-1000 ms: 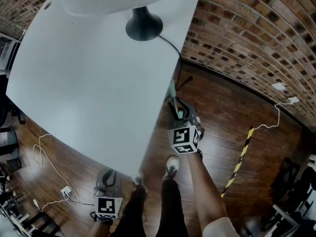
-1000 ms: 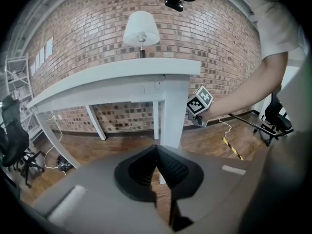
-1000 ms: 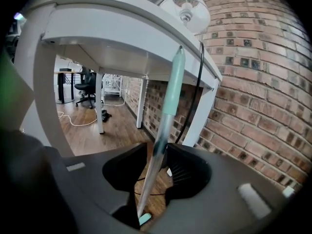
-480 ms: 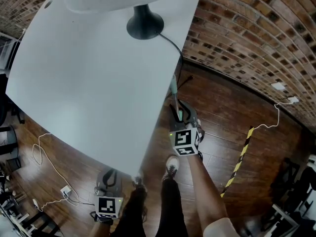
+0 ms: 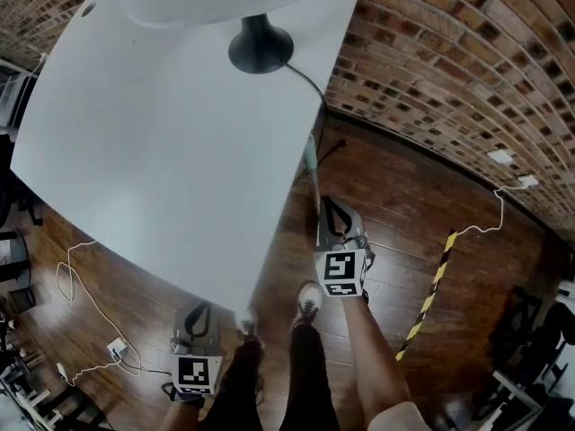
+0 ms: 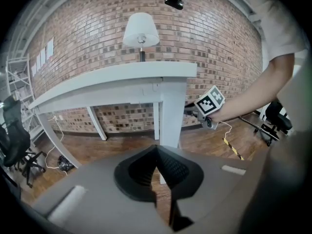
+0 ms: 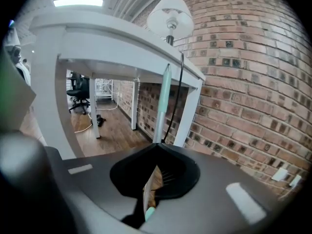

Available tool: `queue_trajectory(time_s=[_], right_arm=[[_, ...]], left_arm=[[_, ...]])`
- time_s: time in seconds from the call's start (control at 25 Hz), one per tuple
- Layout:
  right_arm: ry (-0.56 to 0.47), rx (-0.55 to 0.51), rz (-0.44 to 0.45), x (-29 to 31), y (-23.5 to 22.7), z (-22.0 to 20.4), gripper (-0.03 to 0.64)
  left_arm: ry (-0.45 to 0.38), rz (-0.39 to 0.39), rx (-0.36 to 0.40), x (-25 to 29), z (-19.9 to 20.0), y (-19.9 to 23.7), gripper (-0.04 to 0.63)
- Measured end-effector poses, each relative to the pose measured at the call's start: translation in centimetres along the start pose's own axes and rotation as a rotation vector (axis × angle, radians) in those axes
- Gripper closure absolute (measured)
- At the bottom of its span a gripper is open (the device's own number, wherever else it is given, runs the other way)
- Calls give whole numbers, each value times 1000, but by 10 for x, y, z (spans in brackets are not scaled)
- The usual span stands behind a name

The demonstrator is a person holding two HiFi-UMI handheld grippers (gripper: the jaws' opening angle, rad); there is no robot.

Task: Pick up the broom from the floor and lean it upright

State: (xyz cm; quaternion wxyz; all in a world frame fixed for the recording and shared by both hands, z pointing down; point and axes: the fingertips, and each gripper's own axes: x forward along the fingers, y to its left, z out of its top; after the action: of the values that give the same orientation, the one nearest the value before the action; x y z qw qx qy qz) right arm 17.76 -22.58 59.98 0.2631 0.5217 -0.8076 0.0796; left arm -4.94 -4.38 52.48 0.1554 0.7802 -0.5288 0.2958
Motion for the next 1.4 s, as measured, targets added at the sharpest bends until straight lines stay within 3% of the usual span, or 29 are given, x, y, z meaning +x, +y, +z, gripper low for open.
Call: queue_trajectory(time_s=[0.2, 0.56, 0.68, 0.88, 1.04, 1.2, 1.4], right_arm=[[-60, 20, 21, -41, 3, 22, 604], [-148, 62, -18, -146, 7, 87, 604], [-166, 54, -42, -186, 11, 117, 604], [-191, 98, -88, -274, 32, 181, 604], [-238, 79, -146, -333, 41, 228, 603], [-302, 81, -226, -381, 48, 261, 603], [-372, 80, -272, -432, 56, 288, 603]], left_arm=[[-41, 16, -11, -4, 21, 6, 600], [-136, -18, 10, -44, 66, 13, 600], [-202, -44, -41, -61, 98, 19, 600], [-348, -131, -27, -128, 187, 19, 600], [-456, -152, 13, -181, 243, 27, 600], [-575, -176, 44, -236, 267, 32, 600], [-605, -187, 97, -275, 272, 33, 600]])
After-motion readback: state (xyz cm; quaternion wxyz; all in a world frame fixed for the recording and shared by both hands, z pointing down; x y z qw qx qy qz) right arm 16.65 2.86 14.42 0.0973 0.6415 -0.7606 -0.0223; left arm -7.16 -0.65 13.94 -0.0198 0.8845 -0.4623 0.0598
